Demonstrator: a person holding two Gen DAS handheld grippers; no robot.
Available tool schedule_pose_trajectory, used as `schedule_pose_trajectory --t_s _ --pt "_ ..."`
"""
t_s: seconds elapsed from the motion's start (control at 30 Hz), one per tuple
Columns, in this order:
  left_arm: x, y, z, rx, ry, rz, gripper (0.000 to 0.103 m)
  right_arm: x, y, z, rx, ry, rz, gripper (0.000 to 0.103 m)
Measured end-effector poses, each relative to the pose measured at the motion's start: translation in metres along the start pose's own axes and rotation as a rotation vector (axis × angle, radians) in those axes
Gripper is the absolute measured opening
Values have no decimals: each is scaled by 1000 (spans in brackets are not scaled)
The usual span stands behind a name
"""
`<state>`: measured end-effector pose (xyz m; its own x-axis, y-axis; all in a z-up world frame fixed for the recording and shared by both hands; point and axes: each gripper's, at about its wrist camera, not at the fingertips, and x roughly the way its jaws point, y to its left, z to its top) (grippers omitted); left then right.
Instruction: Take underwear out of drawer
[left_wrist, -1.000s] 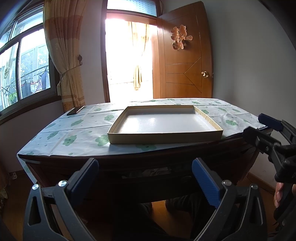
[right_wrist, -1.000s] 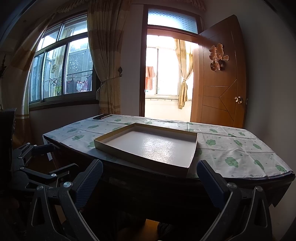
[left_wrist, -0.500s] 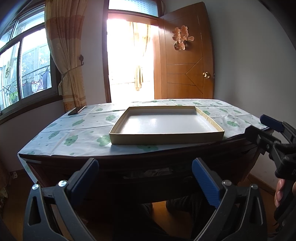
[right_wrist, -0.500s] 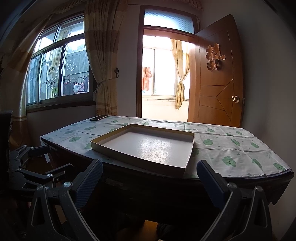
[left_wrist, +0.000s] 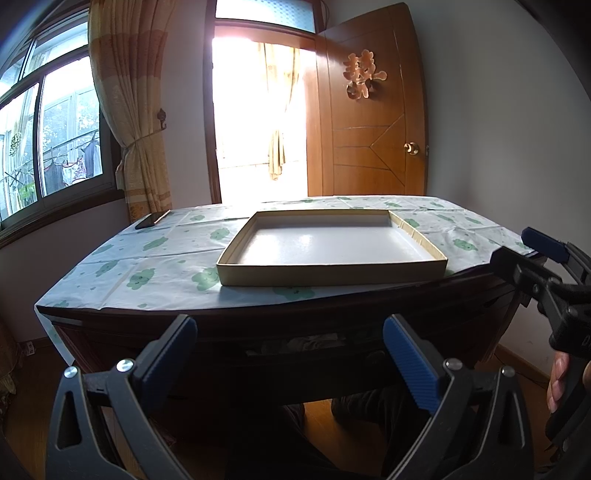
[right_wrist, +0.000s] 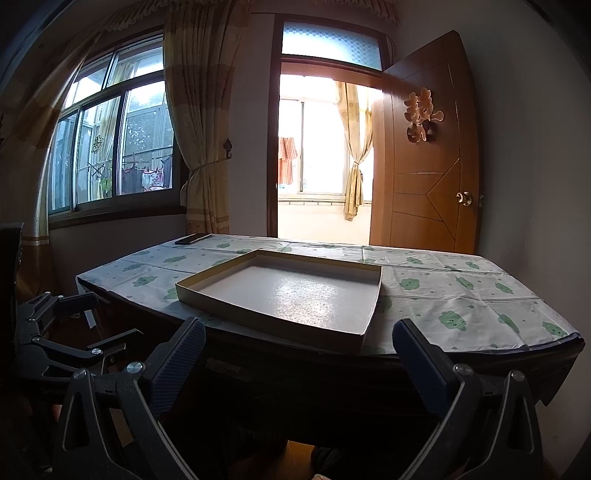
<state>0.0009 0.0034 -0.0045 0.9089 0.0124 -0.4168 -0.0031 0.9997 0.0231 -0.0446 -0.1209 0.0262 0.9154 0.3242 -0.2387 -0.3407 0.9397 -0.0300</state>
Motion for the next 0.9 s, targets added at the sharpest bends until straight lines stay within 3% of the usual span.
schedule_pose_trajectory --t_s 0.63,0.9 --pt "0 0 -1 -1 2 0 103 3 -1 -4 -2 2 -20 102" --pt "2 -4 -3 1 5 1 103 4 -7 -9 34 -6 39 103"
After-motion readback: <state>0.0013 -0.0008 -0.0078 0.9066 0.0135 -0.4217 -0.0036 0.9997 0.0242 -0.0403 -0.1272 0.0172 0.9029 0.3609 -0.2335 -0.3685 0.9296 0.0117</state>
